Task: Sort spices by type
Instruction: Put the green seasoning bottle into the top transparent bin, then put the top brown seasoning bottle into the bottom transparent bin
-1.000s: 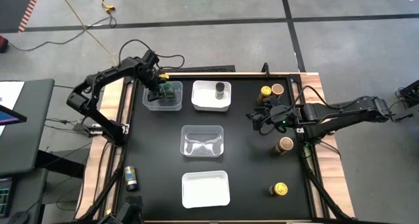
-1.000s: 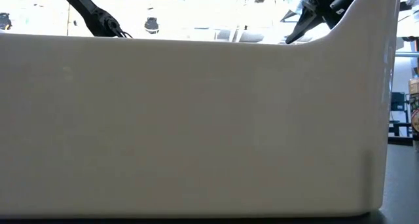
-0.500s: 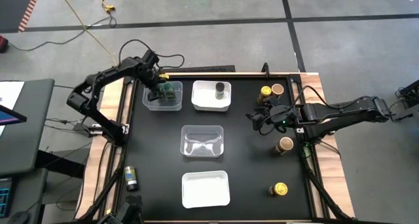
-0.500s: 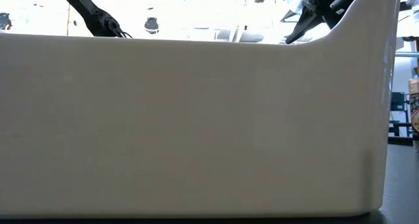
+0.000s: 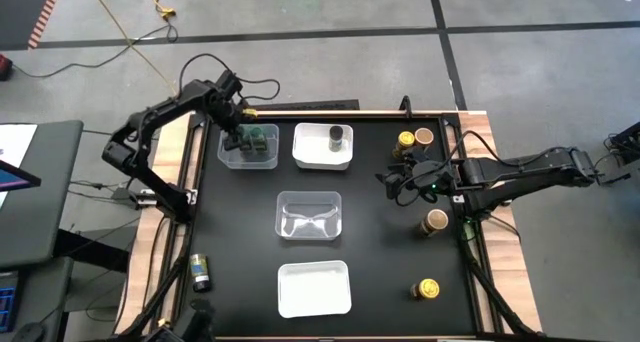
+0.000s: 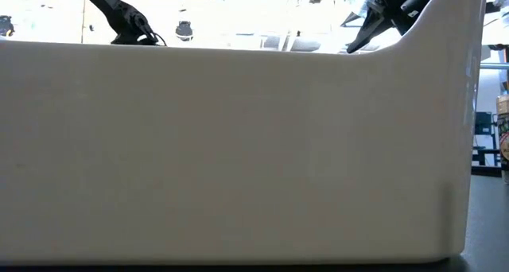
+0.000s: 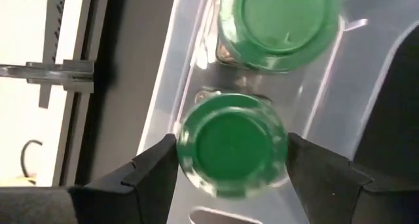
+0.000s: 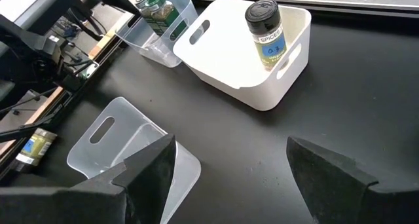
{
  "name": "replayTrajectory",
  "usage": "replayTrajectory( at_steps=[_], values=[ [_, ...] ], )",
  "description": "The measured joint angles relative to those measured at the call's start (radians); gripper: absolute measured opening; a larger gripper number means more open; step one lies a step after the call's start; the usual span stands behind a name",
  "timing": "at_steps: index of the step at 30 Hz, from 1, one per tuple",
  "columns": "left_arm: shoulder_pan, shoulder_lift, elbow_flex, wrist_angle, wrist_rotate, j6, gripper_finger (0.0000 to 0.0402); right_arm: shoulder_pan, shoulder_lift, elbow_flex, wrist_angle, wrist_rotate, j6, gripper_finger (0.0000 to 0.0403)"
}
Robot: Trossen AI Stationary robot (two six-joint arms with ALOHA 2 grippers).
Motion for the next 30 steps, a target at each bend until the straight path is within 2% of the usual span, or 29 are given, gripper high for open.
replayTrajectory(
  at_steps=[6,10,15,22,26,30],
  values=[
    [0.000,-0.061,0.044,-0.076,0.001,-0.081,0.0263,0.000,0.000,0.000,-0.001,0.000,-0.002,0.0317],
    [-0.006,-0.186,0.044,-0.075,0.004,-0.160,0.0263,0.000,0.000,0.000,-0.001,0.000,-0.013,0.0317],
    [-0.062,-0.381,0.035,-0.060,0.047,-0.337,0.0263,-0.022,0.000,0.000,-0.001,0.002,-0.048,0.0317],
    [-0.276,-0.626,-0.068,0.027,0.046,-0.581,0.0263,-0.193,0.001,0.025,0.003,-0.009,-0.153,0.0317],
    [-0.397,-0.731,-0.153,0.109,-0.024,-0.699,0.0263,-0.333,0.000,0.116,-0.009,-0.087,-0.314,0.0317],
    [-0.488,-0.798,-0.243,0.168,-0.107,-0.776,0.0263,-0.485,0.049,0.267,-0.182,-0.175,-0.415,0.0317]
  ],
)
